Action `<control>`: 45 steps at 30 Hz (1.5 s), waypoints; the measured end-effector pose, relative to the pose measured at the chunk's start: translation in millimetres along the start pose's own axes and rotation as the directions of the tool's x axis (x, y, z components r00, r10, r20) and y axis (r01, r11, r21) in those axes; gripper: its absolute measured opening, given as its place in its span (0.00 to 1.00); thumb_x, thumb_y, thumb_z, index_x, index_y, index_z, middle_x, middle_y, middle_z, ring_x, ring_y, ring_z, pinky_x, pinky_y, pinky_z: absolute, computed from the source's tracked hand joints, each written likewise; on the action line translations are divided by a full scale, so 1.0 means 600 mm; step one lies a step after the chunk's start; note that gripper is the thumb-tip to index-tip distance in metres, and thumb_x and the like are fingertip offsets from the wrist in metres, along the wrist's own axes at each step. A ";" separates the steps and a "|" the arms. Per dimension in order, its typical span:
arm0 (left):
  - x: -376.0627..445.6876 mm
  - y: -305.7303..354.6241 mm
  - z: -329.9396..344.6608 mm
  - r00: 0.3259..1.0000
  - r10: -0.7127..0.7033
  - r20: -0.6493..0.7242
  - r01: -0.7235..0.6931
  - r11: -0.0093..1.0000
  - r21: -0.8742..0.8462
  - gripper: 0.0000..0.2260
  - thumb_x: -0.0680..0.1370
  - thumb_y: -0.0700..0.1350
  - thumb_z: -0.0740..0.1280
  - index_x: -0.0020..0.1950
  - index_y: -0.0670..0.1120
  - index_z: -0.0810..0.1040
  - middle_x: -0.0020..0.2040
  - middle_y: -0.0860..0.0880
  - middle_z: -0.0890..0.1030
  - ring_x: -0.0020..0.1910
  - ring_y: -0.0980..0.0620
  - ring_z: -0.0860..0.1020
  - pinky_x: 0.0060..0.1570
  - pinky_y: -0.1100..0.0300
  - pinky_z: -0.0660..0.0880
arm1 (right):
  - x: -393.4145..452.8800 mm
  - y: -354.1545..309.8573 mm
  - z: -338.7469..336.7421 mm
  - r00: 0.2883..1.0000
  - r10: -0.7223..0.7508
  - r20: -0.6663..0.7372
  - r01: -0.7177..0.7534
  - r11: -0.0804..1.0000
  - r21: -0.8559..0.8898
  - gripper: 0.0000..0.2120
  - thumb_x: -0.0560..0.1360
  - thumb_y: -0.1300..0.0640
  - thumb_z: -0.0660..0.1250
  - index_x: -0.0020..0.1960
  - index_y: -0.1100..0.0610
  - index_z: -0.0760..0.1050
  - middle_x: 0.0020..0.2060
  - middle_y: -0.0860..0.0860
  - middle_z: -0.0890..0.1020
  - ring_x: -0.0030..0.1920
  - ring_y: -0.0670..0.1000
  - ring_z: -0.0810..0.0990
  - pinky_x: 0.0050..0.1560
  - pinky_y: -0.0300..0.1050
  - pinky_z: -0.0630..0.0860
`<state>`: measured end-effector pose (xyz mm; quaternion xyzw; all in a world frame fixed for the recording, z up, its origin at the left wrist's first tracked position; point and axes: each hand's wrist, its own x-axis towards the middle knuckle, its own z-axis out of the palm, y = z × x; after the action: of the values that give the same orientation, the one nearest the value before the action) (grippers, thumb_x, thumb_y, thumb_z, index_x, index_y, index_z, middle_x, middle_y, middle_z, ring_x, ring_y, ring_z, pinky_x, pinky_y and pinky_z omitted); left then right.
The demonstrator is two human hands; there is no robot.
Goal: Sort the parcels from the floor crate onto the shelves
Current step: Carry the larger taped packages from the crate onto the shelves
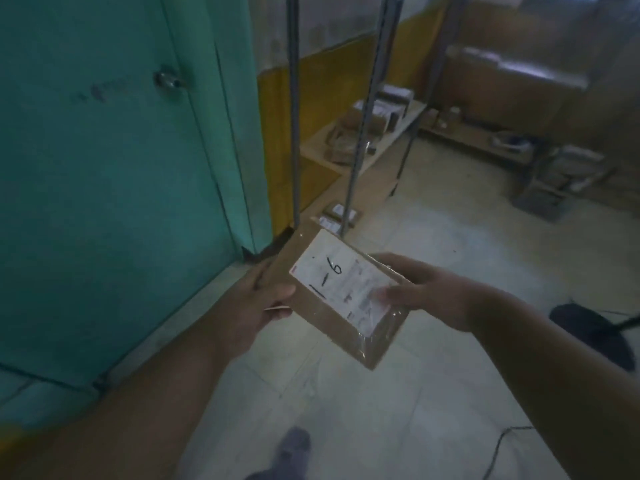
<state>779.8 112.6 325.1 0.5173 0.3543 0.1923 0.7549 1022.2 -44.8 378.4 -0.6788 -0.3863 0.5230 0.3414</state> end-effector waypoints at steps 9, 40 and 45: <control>0.292 0.062 0.308 0.987 0.112 0.116 -0.139 0.955 0.261 0.27 0.73 0.61 0.68 0.71 0.58 0.67 0.67 0.55 0.75 0.63 0.53 0.76 0.63 0.46 0.75 | -0.021 0.106 -0.226 0.894 -0.053 -0.446 0.180 0.952 0.247 0.36 0.67 0.38 0.74 0.72 0.41 0.65 0.59 0.43 0.82 0.59 0.47 0.82 0.55 0.46 0.79; 1.175 0.369 0.879 0.965 0.257 -0.047 -0.201 0.846 0.495 0.18 0.79 0.57 0.67 0.67 0.56 0.72 0.61 0.59 0.77 0.56 0.62 0.76 0.54 0.58 0.75 | 0.491 0.040 -1.266 0.810 -0.276 -0.517 0.427 0.882 0.198 0.27 0.77 0.53 0.67 0.74 0.47 0.64 0.59 0.47 0.83 0.57 0.46 0.83 0.52 0.40 0.80; 1.242 0.410 0.913 0.884 0.396 -0.250 -0.233 0.835 0.498 0.07 0.80 0.54 0.66 0.58 0.59 0.76 0.55 0.62 0.80 0.54 0.60 0.78 0.54 0.58 0.76 | 0.588 -0.002 -1.384 0.829 -0.413 -0.376 0.502 0.846 0.178 0.31 0.74 0.49 0.68 0.75 0.44 0.63 0.62 0.45 0.81 0.61 0.46 0.81 0.53 0.41 0.81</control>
<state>1703.9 345.1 417.6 0.6894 0.4236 0.3143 0.4965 1885.4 217.5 404.6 -0.5886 -0.4028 0.3537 0.6052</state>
